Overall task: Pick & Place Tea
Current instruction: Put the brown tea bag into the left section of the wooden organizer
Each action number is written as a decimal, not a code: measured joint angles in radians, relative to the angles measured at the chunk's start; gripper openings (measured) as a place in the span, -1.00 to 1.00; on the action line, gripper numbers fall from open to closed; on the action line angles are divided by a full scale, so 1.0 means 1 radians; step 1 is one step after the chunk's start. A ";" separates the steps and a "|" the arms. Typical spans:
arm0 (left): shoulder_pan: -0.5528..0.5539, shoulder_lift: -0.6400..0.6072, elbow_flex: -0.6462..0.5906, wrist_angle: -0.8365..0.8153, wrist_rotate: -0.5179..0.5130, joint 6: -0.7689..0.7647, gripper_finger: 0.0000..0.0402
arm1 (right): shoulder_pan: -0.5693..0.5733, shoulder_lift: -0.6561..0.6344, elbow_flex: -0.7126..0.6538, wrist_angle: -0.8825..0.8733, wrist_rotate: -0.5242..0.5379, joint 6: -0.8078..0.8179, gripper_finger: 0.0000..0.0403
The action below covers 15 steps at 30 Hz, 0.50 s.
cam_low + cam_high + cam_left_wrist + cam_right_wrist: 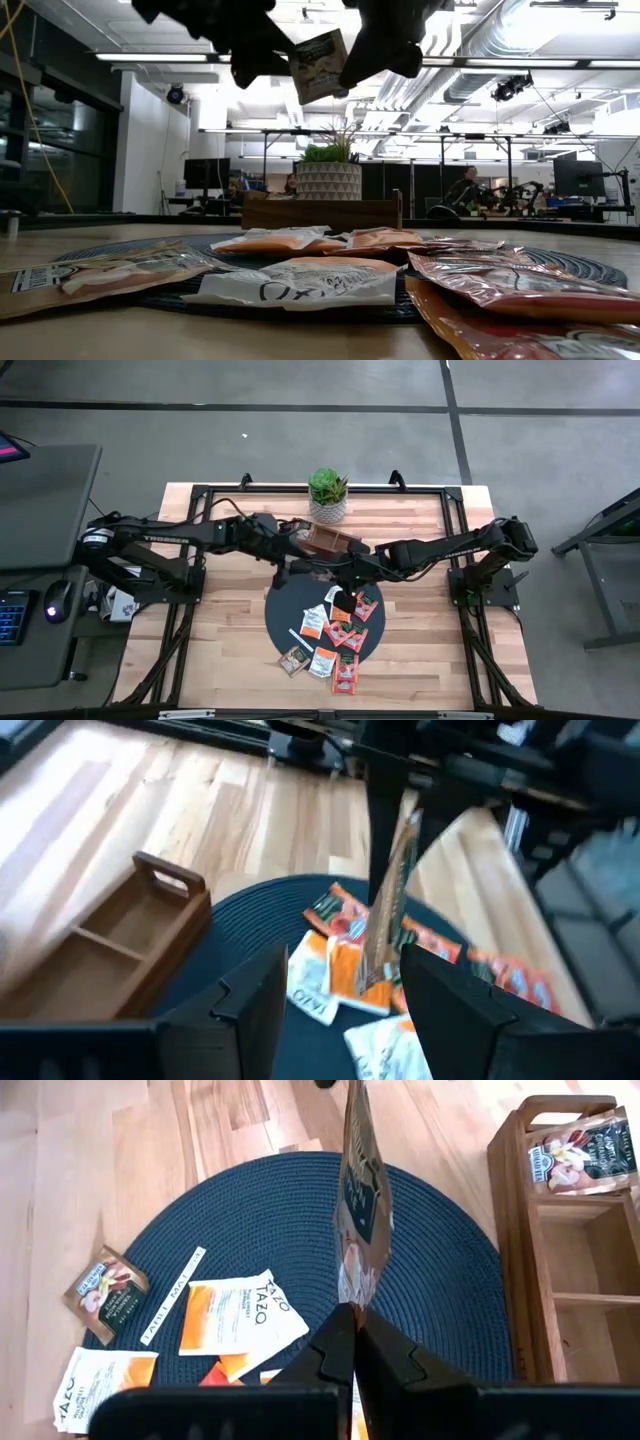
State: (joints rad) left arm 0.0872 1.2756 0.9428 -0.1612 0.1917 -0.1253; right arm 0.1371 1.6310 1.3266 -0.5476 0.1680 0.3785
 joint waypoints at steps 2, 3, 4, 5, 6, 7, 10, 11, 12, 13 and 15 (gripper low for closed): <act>0.000 0.012 0.038 -0.067 0.000 0.045 -0.04 | 0.000 0.000 0.000 0.002 0.000 -0.005 -1.00; 0.000 0.016 0.053 -0.095 0.000 0.058 -0.04 | 0.000 0.000 0.000 0.003 0.000 -0.005 -1.00; 0.000 0.021 0.069 -0.101 0.000 0.067 -0.04 | 0.000 0.000 0.000 0.005 0.000 -0.006 -1.00; 0.000 0.028 0.086 -0.101 0.000 0.076 -0.04 | 0.000 0.000 0.000 0.006 0.000 -0.006 -1.00; -0.001 0.036 0.098 -0.104 0.000 0.085 -0.04 | 0.000 0.000 0.000 0.006 0.000 -0.008 -1.00; -0.002 0.046 0.107 -0.113 0.000 0.093 -0.04 | 0.000 0.000 0.000 0.006 0.000 -0.012 -1.00; -0.002 0.089 0.128 -0.131 0.003 0.096 -0.04 | 0.000 0.000 0.000 0.006 0.000 -0.013 -1.00; -0.002 0.100 0.134 -0.131 0.010 0.095 -0.04 | 0.000 0.000 0.000 0.007 0.000 -0.013 -1.00; -0.002 0.105 0.139 -0.137 0.015 0.095 -0.04 | 0.000 0.000 0.000 0.006 0.000 -0.013 -1.00; -0.002 0.106 0.140 -0.141 0.019 0.095 -0.04 | 0.000 0.000 0.000 0.006 0.000 -0.013 -1.00; -0.002 0.105 0.140 -0.153 0.021 0.095 -0.05 | 0.000 0.000 0.000 0.006 0.003 -0.013 -1.00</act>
State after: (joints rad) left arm 0.0849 1.3808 1.0832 -0.3145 0.2124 -0.0300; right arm 0.1371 1.6310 1.3266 -0.5415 0.1711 0.3653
